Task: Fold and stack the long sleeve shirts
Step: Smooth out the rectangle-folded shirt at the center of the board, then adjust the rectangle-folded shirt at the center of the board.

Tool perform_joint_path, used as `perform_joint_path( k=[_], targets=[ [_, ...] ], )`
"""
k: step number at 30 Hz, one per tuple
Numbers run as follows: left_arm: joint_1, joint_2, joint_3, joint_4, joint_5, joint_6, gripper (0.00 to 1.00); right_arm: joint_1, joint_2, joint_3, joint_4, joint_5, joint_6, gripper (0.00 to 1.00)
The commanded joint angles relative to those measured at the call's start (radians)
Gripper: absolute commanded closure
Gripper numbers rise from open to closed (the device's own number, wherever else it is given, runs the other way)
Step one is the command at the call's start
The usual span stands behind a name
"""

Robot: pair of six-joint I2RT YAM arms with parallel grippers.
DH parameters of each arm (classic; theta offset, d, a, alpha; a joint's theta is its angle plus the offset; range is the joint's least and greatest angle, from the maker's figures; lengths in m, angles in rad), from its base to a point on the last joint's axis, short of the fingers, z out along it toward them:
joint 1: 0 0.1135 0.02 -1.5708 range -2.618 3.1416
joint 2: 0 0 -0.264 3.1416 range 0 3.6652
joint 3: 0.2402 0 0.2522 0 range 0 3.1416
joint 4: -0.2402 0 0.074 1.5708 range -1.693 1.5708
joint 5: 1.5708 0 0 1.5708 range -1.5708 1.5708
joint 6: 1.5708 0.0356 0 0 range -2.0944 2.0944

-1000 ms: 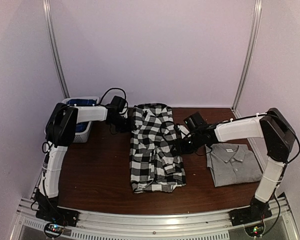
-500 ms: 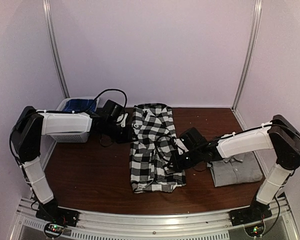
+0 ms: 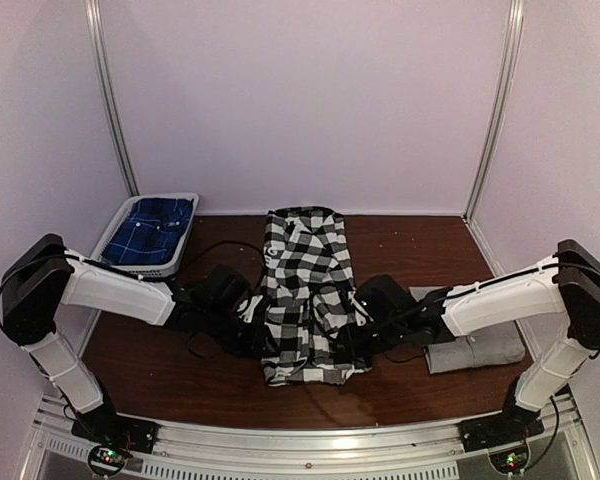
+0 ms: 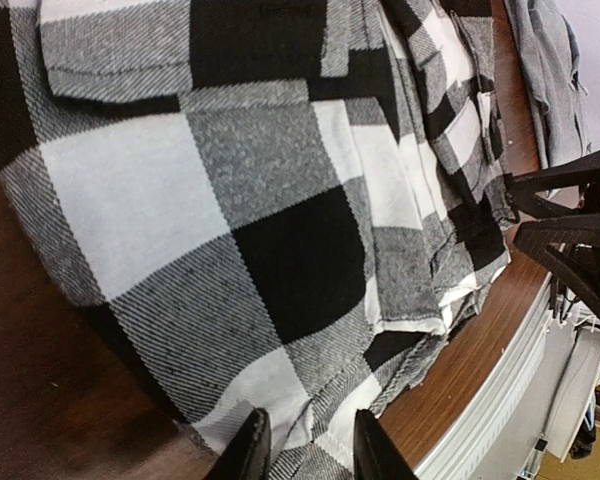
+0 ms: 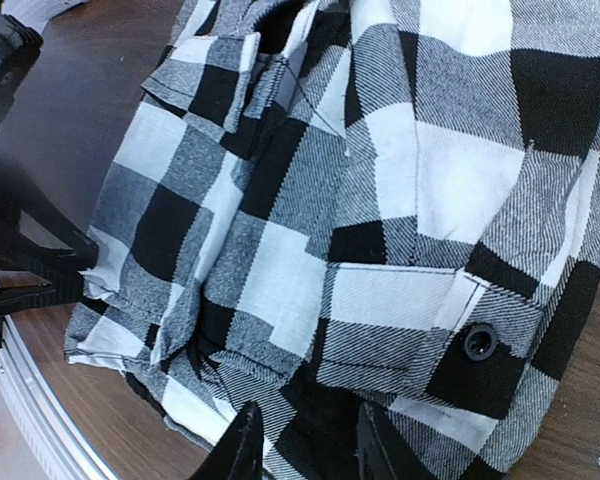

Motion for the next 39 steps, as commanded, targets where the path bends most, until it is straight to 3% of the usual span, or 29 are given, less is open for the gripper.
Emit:
perform_joint_path(
  k=[1, 13, 18, 25, 29, 39],
  targets=[
    [-0.018, -0.009, -0.051, 0.116, 0.050, -0.041, 0.71, 0.032, -0.033, -0.029, -0.009, 0.052, 0.031, 0.66],
    [-0.019, -0.004, -0.126, 0.115, 0.054, -0.044, 0.70, 0.102, 0.001, -0.106, 0.028, 0.018, 0.091, 0.66],
    [-0.019, -0.053, -0.122, 0.041, 0.040, -0.032, 0.70, 0.102, -0.082, -0.102, -0.033, 0.029, 0.092, 0.66],
    [-0.002, -0.163, -0.079, -0.081, -0.013, 0.003, 0.68, 0.043, -0.202, -0.089, -0.098, 0.031, 0.067, 0.50],
    [0.063, -0.194, -0.045, -0.086, -0.040, 0.028, 0.64, -0.031, -0.224, -0.098, -0.073, -0.002, 0.056, 0.49],
    [0.154, 0.051, 0.206, -0.057, -0.116, 0.098, 0.60, -0.107, -0.166, -0.041, -0.020, -0.030, 0.026, 0.49]
  ],
)
